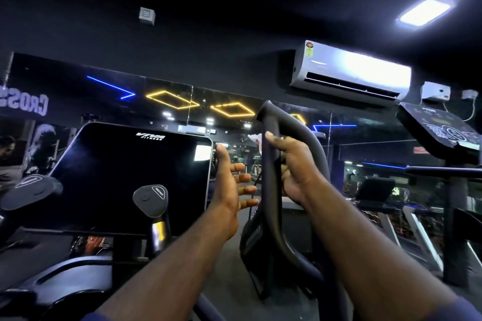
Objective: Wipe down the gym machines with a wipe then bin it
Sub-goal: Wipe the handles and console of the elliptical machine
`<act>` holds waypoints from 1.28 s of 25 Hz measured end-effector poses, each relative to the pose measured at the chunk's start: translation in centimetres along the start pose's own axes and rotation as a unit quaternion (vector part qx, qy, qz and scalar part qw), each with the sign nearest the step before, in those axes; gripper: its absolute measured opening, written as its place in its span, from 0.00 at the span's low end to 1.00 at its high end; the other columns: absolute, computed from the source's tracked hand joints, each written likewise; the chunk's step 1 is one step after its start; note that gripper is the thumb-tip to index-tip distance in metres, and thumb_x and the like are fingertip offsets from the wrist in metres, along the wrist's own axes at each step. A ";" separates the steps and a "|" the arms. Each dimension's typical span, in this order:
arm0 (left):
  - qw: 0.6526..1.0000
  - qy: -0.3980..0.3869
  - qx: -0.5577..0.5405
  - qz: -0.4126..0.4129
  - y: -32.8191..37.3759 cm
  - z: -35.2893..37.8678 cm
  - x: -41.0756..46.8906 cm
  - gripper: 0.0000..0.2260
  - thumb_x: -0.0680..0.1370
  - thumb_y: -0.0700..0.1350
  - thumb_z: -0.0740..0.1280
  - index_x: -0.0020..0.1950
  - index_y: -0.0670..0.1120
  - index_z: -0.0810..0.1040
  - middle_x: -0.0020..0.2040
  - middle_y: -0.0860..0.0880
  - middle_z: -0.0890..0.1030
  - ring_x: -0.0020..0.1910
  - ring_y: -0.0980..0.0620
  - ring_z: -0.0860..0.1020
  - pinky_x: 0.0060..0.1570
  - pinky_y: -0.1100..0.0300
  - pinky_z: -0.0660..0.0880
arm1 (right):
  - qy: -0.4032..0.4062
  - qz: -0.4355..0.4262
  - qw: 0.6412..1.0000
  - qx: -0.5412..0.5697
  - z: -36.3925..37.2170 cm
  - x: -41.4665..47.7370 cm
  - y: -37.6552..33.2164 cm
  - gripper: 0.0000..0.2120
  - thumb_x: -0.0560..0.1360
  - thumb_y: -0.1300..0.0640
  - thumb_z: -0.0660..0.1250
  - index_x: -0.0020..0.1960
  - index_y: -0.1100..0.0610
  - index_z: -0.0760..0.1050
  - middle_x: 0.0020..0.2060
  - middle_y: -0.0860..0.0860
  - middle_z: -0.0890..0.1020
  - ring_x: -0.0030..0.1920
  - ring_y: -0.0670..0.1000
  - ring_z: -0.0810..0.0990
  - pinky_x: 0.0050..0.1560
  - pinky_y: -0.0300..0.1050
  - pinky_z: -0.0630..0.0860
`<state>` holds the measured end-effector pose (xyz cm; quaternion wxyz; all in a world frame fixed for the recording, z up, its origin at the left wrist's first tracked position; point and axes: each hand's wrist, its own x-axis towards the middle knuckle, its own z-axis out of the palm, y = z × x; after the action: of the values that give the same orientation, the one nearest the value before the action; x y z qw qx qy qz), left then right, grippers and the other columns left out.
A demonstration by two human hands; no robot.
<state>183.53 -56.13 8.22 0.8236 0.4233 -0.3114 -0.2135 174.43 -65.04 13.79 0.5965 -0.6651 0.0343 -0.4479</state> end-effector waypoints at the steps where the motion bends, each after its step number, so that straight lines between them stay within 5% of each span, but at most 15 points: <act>1: 1.000 -0.001 0.004 -0.004 -0.3 0.1 0.0 0.39 0.76 0.78 0.49 0.62 0.48 0.79 0.62 0.40 0.80 0.60 0.38 0.81 0.56 0.39 0.82 | -0.003 0.013 0.999 0.045 -0.1 0.0 0.0 0.17 0.78 0.54 0.72 0.63 0.61 0.81 0.49 0.53 0.85 0.42 0.49 0.81 0.44 0.46 0.77; 8: 1.000 0.021 0.017 -0.003 -0.8 -2.1 -0.1 0.39 0.76 0.78 0.48 0.62 0.48 0.79 0.61 0.41 0.80 0.58 0.40 0.81 0.54 0.40 0.83 | 0.021 0.069 0.978 0.196 -0.6 1.4 1.1 0.17 0.83 0.49 0.63 0.65 0.58 0.81 0.59 0.57 0.85 0.58 0.56 0.83 0.57 0.50 0.77; 15: 0.999 0.044 0.015 -0.022 -2.8 -3.9 0.2 0.42 0.75 0.79 0.49 0.62 0.46 0.80 0.61 0.39 0.81 0.57 0.37 0.82 0.44 0.44 0.84 | 0.034 0.009 0.989 0.145 -0.4 -1.7 2.3 0.11 0.86 0.56 0.60 0.57 0.57 0.81 0.37 0.51 0.82 0.36 0.49 0.81 0.38 0.45 0.79; 22: 0.999 0.007 0.033 -0.025 -3.3 -2.0 0.1 0.41 0.75 0.79 0.47 0.62 0.47 0.80 0.61 0.41 0.81 0.58 0.39 0.82 0.53 0.39 0.84 | 0.070 0.007 0.996 0.062 0.3 -2.6 1.9 0.14 0.87 0.53 0.59 0.58 0.61 0.78 0.39 0.54 0.79 0.39 0.53 0.77 0.43 0.51 0.77; 26: 0.999 0.004 0.026 -0.039 -3.4 -1.8 -0.3 0.41 0.75 0.79 0.48 0.62 0.47 0.80 0.60 0.41 0.83 0.57 0.40 0.83 0.54 0.39 0.83 | 0.107 0.014 0.993 0.052 1.4 -0.2 -0.4 0.16 0.87 0.49 0.58 0.58 0.58 0.79 0.46 0.57 0.87 0.44 0.55 0.82 0.44 0.52 0.80; 29: 0.997 -0.026 -0.006 -0.074 -4.0 -1.2 -1.0 0.43 0.75 0.79 0.49 0.64 0.43 0.78 0.56 0.37 0.86 0.55 0.39 0.85 0.57 0.39 0.81 | 0.153 -0.107 0.974 -0.127 1.5 -1.1 1.8 0.14 0.86 0.50 0.57 0.52 0.52 0.79 0.41 0.55 0.84 0.39 0.54 0.79 0.44 0.53 0.77; 30: 0.994 -0.043 -0.027 -0.098 -4.4 -0.9 -1.4 0.45 0.75 0.79 0.49 0.64 0.41 0.78 0.54 0.36 0.86 0.53 0.38 0.84 0.59 0.39 0.79 | 0.154 -0.162 0.950 -0.217 1.3 -2.8 3.4 0.12 0.87 0.52 0.57 0.58 0.50 0.80 0.44 0.55 0.84 0.42 0.53 0.81 0.47 0.51 0.77; 32: 0.983 -0.084 -0.084 -0.140 -5.1 -0.1 -2.3 0.47 0.75 0.79 0.50 0.64 0.38 0.79 0.53 0.35 0.86 0.53 0.37 0.84 0.56 0.42 0.80 | 0.077 -0.247 0.901 -0.348 0.2 -5.7 4.9 0.20 0.87 0.56 0.57 0.78 0.49 0.69 0.70 0.53 0.78 0.68 0.45 0.77 0.70 0.42 0.72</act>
<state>181.49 -57.42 3.15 0.7891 0.3727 -0.2980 -0.3867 173.59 -63.02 6.59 0.1922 -0.7808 0.0689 -0.5905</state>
